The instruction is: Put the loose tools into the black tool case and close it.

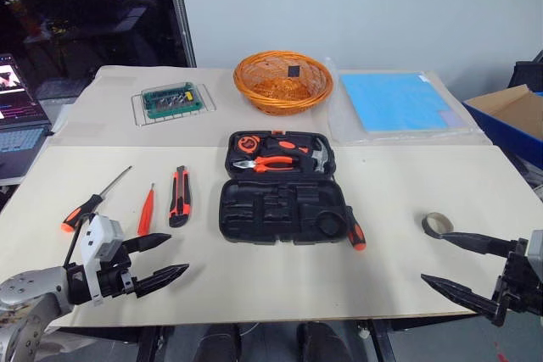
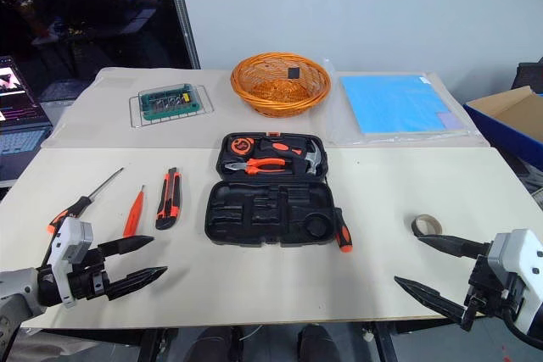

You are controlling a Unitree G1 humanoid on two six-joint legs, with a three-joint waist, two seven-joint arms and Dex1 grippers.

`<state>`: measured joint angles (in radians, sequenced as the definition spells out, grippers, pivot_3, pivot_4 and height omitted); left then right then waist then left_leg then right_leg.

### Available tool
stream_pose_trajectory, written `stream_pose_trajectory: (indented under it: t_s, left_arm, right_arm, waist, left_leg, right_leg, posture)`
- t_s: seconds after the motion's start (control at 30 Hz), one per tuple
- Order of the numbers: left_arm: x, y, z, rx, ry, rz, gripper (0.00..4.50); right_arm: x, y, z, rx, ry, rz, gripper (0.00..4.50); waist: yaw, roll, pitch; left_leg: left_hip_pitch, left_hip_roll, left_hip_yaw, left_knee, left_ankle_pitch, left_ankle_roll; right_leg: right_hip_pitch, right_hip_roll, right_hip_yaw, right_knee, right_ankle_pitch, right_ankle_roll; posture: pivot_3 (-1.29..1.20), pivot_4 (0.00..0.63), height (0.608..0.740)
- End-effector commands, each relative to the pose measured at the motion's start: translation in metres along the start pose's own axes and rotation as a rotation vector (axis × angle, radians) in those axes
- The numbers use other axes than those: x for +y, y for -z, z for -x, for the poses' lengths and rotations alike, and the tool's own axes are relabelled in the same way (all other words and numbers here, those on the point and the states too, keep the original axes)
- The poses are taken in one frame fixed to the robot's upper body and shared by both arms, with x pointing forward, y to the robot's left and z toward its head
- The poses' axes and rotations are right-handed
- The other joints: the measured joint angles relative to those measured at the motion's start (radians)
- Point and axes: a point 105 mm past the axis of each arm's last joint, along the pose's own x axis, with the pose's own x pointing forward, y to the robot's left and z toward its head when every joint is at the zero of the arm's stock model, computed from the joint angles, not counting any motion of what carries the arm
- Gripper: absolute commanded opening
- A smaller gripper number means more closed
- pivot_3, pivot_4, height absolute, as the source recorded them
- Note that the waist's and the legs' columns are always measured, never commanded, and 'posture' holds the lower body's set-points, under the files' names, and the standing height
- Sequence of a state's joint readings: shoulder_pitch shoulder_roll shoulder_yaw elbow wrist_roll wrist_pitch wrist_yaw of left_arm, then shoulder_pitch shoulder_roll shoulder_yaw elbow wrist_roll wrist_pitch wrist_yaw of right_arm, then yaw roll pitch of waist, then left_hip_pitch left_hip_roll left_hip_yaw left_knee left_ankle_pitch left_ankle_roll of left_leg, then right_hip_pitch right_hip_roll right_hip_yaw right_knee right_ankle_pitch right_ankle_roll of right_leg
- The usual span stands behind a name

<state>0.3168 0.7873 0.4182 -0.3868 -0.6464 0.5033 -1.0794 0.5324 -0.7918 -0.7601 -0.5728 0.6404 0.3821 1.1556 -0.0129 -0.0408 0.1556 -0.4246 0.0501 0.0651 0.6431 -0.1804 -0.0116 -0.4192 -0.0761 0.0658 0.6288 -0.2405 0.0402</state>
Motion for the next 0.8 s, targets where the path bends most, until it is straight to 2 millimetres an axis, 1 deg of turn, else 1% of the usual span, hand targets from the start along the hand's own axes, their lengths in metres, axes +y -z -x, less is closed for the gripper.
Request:
stream_pose_trajectory:
  t_s: [0.03, 0.13, 0.2, 0.27, 0.33, 0.4, 0.43, 0.5, 0.57, 0.63, 0.73, 0.8]
  left_arm:
    - [0.004, -0.014, 0.001, -0.066, -0.077, -0.035, 4.50]
    - [0.031, -0.027, 0.007, -0.188, -0.314, 0.056, 4.50]
    - [0.059, -0.031, 0.018, -0.224, -0.493, 0.108, 4.50]
    - [0.085, -0.032, 0.033, -0.183, -0.655, 0.122, 4.50]
    - [0.105, -0.030, 0.048, -0.107, -0.743, 0.158, 4.50]
    - [0.121, -0.033, 0.064, -0.048, -0.779, 0.134, 4.50]
    - [0.128, -0.036, 0.071, -0.023, -0.797, 0.111, 4.50]
    - [0.145, -0.036, 0.086, 0.096, -0.807, 0.068, 4.50]
    - [0.155, -0.034, 0.093, 0.171, -0.808, 0.070, 4.50]
    - [0.161, -0.028, 0.091, 0.259, -0.774, 0.057, 4.50]
    - [0.173, -0.022, 0.083, 0.339, -0.748, 0.060, 4.50]
    - [0.175, -0.018, 0.073, 0.380, -0.691, 0.076, 3.97]
  right_arm:
    - [-0.005, -0.011, -0.009, -0.071, 0.017, 0.039, 4.49]
    - [-0.010, -0.034, -0.035, -0.212, 0.014, 0.054, 4.49]
    - [-0.014, -0.047, -0.049, -0.281, 0.002, 0.068, 4.49]
    - [-0.012, -0.061, -0.062, -0.336, -0.049, 0.080, 4.49]
    - [-0.005, -0.071, -0.074, -0.356, -0.127, 0.100, 4.49]
    - [0.003, -0.077, -0.085, -0.359, -0.213, 0.128, 4.49]
    - [0.006, -0.080, -0.089, -0.361, -0.245, 0.141, 4.49]
    - [0.010, -0.092, -0.098, -0.397, -0.307, 0.169, 4.49]
    - [0.013, -0.098, -0.104, -0.417, -0.333, 0.190, 4.49]
    - [0.013, -0.100, -0.107, -0.423, -0.342, 0.198, 4.49]
    - [0.013, -0.100, -0.110, -0.426, -0.338, 0.204, 4.49]
    - [0.014, -0.099, -0.110, -0.425, -0.332, 0.204, 4.50]
  waist:
    - [0.000, 0.000, 0.000]
    - [-0.009, -0.003, -0.001]
    - [-0.007, -0.004, -0.001]
    - [-0.004, -0.004, -0.001]
    - [-0.003, -0.005, -0.001]
    - [-0.002, -0.005, -0.001]
    - [-0.002, -0.005, -0.001]
    - [-0.002, -0.006, -0.001]
    - [-0.002, -0.007, -0.001]
    - [0.002, -0.007, -0.001]
    - [0.012, -0.007, -0.001]
    - [0.015, -0.009, 0.000]
  left_leg:
    - [0.000, 0.000, 0.000, 0.000, 0.000, 0.000]
    - [0.001, 0.002, -0.001, 0.000, 0.000, 0.000]
    - [0.002, 0.001, -0.002, 0.000, 0.000, 0.000]
    - [0.003, 0.000, -0.001, 0.000, 0.000, 0.000]
    - [0.002, 0.000, -0.001, 0.000, 0.000, 0.001]
    - [0.001, 0.000, -0.001, 0.000, 0.005, 0.008]
    - [0.000, 0.000, 0.000, 0.000, 0.005, 0.008]
    - [-0.002, 0.000, 0.001, 0.000, 0.004, 0.008]
    - [-0.004, 0.001, 0.001, 0.000, 0.004, 0.008]
    - [-0.005, 0.001, 0.002, -0.001, 0.004, 0.008]
    - [-0.006, 0.000, 0.002, -0.002, 0.003, 0.007]
    - [-0.008, 0.000, 0.002, -0.002, 0.003, 0.007]
  right_leg:
    - [0.000, 0.000, 0.000, 0.000, 0.000, 0.000]
    - [0.002, -0.001, 0.000, 0.000, 0.000, 0.001]
    - [0.003, 0.000, 0.000, 0.001, 0.001, 0.002]
    - [0.001, 0.001, -0.001, 0.003, 0.001, 0.002]
    - [0.001, 0.002, -0.001, 0.004, 0.002, 0.001]
    - [0.001, 0.002, -0.001, 0.004, 0.002, 0.001]
    - [0.000, 0.002, -0.001, 0.004, 0.001, 0.001]
    - [-0.001, 0.001, -0.001, 0.003, 0.002, -0.002]
    - [-0.003, 0.001, -0.001, 0.003, 0.004, -0.005]
    - [-0.004, 0.001, -0.002, 0.002, 0.004, -0.006]
    - [-0.004, -0.001, -0.003, 0.001, 0.004, -0.006]
    - [-0.005, 0.000, -0.004, 0.001, 0.004, -0.006]
  posture:
    - [0.00, 0.150, 0.740]
    - [0.00, 0.150, 0.740]
    - [0.00, 0.150, 0.740]
    - [0.00, 0.150, 0.740]
    - [0.00, 0.150, 0.740]
    - [0.00, 0.150, 0.740]
    - [0.00, 0.150, 0.740]
    - [0.00, 0.150, 0.740]
    - [0.00, 0.150, 0.740]
    - [0.00, 0.150, 0.740]
    - [0.00, 0.150, 0.740]
    - [0.00, 0.150, 0.740]
